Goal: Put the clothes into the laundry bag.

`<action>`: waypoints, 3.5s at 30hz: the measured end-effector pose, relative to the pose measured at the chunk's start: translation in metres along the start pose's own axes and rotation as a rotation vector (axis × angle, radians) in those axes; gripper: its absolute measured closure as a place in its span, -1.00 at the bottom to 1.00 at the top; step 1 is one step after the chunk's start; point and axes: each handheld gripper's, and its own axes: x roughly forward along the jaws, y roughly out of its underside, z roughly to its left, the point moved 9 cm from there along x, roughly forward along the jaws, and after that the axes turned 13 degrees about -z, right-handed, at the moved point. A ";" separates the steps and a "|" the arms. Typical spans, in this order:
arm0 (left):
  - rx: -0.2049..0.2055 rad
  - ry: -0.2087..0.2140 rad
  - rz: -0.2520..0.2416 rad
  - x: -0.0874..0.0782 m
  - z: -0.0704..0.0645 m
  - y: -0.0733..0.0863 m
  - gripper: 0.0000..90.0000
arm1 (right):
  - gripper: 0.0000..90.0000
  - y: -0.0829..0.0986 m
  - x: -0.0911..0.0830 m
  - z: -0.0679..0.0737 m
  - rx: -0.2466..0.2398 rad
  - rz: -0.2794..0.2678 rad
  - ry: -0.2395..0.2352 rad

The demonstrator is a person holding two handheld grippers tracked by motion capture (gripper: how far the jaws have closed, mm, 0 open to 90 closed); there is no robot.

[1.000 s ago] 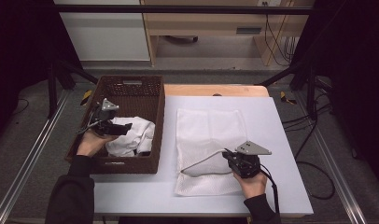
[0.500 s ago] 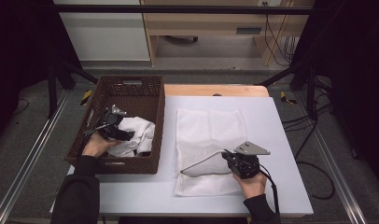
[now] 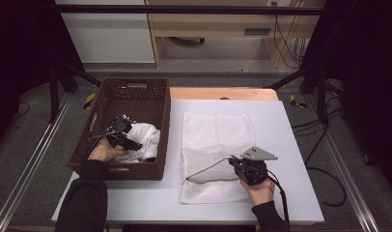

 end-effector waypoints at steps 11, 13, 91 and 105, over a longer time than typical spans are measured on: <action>0.077 0.069 0.031 -0.006 -0.017 0.001 0.53 | 0.94 0.000 0.000 -0.001 0.000 -0.001 0.000; 0.102 0.057 0.032 -0.007 -0.017 0.001 0.66 | 0.95 0.000 -0.001 -0.002 -0.002 0.000 0.000; 0.058 -0.165 -1.146 -0.243 -0.056 -0.137 0.78 | 0.95 -0.002 -0.001 -0.001 0.011 -0.005 -0.002; 0.144 0.019 -1.179 -0.273 -0.138 -0.149 0.78 | 0.95 -0.003 -0.001 -0.002 0.012 -0.010 -0.001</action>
